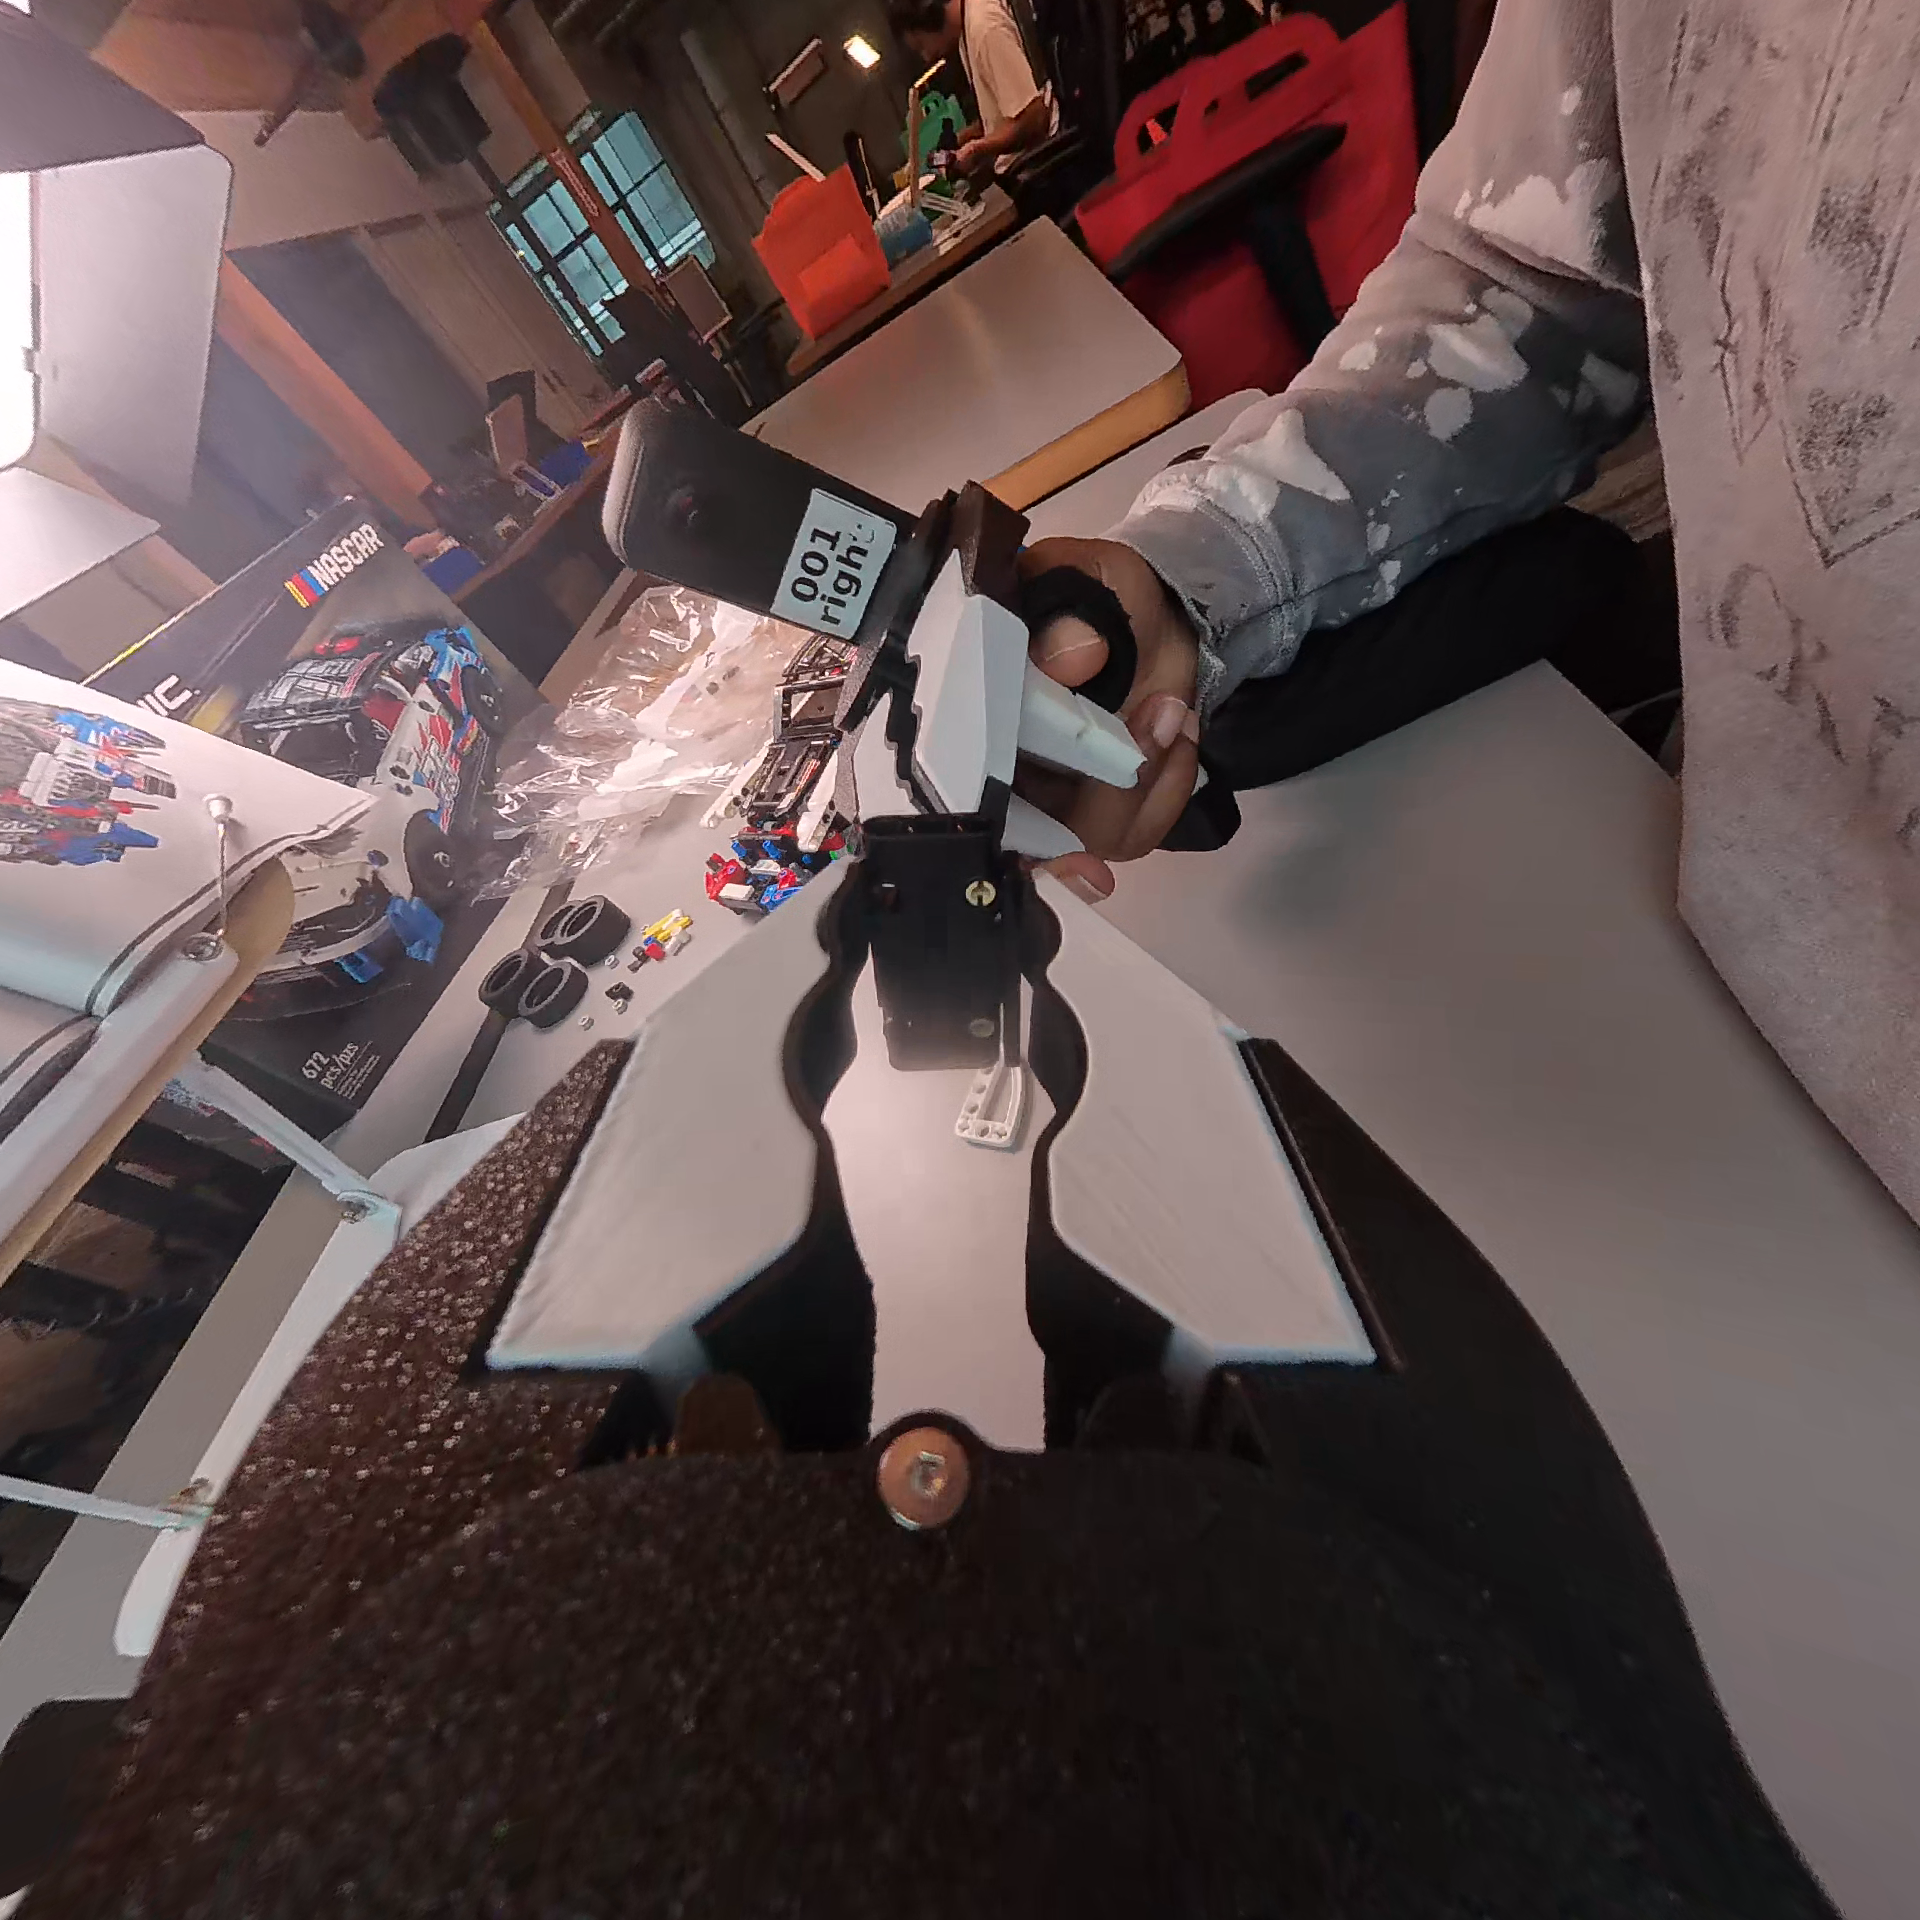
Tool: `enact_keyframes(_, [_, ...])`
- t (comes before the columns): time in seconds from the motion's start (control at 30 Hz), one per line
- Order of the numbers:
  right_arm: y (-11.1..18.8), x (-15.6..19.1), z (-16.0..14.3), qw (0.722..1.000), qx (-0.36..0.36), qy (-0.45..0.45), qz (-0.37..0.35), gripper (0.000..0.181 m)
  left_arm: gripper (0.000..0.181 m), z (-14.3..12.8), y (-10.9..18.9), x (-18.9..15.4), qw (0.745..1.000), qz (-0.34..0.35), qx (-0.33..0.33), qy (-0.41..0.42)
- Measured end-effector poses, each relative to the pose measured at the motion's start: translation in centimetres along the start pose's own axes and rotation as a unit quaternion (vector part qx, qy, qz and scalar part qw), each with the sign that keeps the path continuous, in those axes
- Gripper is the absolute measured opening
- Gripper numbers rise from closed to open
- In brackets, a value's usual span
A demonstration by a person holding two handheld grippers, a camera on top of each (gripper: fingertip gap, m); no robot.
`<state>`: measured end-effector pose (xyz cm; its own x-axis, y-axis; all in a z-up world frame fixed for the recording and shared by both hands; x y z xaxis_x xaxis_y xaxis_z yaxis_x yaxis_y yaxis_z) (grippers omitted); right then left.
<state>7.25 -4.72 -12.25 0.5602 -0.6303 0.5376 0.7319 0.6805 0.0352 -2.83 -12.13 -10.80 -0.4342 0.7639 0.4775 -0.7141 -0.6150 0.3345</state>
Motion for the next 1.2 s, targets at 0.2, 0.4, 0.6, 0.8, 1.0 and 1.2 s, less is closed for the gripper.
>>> enact_keyframes(0.2, [0.8,0.0,0.4,1.000,-0.024,-0.005,0.007,0.000,0.027,-0.3,0.7,0.8,0.999,0.010,-0.021,0.029])
enact_keyframes(0.4, [2.2,-0.7,1.1,0.996,-0.041,0.020,-0.076,0.000,0.027,-0.2,1.4,1.5,0.997,0.006,-0.046,0.055])
enact_keyframes(0.6, [-0.2,1.3,1.1,0.967,0.005,0.194,-0.163,0.015,0.028,-0.6,0.8,1.3,0.972,-0.094,-0.118,0.179])
enact_keyframes(0.8, [-0.2,2.4,1.1,0.952,0.011,0.247,-0.180,0.013,0.028,-0.6,0.0,1.3,0.937,-0.162,-0.163,0.263])
enact_keyframes(1.0, [-0.1,2.9,0.9,0.923,0.043,0.310,-0.225,0.007,0.028,-1.0,-0.9,1.3,0.909,-0.202,-0.163,0.326])
enact_keyframes(1.2, [0.1,3.0,0.6,0.868,0.069,0.389,-0.299,0.008,0.027,-1.9,-1.9,1.6,0.856,-0.255,-0.140,0.427])
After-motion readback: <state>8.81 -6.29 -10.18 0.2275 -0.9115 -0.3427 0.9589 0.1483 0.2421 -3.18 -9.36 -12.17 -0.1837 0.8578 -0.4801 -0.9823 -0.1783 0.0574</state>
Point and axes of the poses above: each gripper's, where its closed fingertips meet, y back along the fingers, z out of its top, x = y × z across the jaws, the point moved 7 cm from there along y, back along the fingers, and after that the axes turned 9 degrees about x, right-handed, at the moved point
